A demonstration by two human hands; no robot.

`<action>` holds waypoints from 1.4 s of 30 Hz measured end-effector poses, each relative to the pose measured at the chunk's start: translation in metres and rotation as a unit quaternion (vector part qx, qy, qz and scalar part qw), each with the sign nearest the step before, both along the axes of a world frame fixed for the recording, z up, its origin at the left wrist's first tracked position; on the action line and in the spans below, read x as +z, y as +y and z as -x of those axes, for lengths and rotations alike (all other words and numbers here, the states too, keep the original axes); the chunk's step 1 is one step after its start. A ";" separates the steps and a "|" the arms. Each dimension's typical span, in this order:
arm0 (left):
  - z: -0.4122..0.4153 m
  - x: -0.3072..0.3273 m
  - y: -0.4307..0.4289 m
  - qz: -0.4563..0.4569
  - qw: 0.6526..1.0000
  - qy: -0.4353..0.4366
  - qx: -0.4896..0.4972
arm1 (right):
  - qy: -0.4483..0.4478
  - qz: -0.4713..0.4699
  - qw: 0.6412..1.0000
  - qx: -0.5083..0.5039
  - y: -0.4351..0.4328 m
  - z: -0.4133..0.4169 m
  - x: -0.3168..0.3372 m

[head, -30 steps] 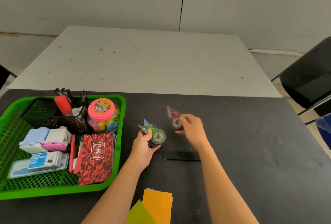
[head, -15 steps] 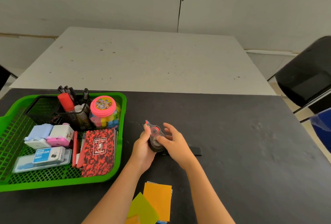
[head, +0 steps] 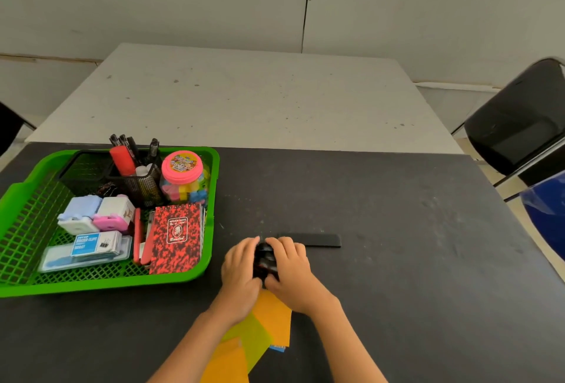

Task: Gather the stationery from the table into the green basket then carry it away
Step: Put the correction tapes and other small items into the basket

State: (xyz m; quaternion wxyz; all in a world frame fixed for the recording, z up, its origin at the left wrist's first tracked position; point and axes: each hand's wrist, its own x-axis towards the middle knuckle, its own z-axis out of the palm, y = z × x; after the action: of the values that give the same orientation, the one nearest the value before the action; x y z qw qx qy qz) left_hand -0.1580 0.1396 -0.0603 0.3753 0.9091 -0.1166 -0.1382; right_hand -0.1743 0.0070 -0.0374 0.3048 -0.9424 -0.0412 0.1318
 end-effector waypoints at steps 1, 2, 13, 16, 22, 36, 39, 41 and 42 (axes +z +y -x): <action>-0.001 -0.003 0.000 -0.049 0.998 0.000 -0.027 | -0.022 0.018 1.000 0.002 0.002 0.002 0.000; -0.001 -0.005 0.000 -0.086 0.995 -0.006 -0.045 | -0.042 0.035 0.998 0.005 0.003 0.003 0.001; -0.008 0.053 -0.006 0.002 0.999 -0.045 -0.018 | -0.001 -0.136 0.983 -0.124 -0.007 -0.011 0.033; -0.009 0.087 -0.003 0.193 0.973 -0.016 0.122 | 0.010 -0.331 0.924 -0.190 0.005 -0.022 0.065; -0.034 0.113 0.040 0.572 0.776 0.142 0.225 | 0.104 -0.471 0.860 -0.164 0.093 -0.057 0.076; -0.090 0.125 0.262 0.322 0.867 0.051 0.376 | 0.090 -0.335 0.937 -0.036 0.253 -0.086 0.087; -0.114 0.111 0.293 0.133 0.925 0.102 0.340 | 0.025 -0.125 0.987 0.100 0.280 -0.090 0.071; -0.124 0.105 0.295 0.053 0.939 0.135 0.311 | 0.019 -0.014 0.985 0.169 0.294 -0.092 0.067; -0.129 0.102 0.295 0.025 0.942 0.138 0.304 | 0.009 0.032 0.981 0.189 0.300 -0.094 0.066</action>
State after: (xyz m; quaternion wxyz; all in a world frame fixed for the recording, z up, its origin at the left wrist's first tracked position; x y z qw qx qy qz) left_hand -0.0287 0.4347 0.0421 0.4341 0.8638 0.2149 -0.1386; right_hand -0.0806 0.3074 0.0285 0.2446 -0.9255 -0.2120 0.1966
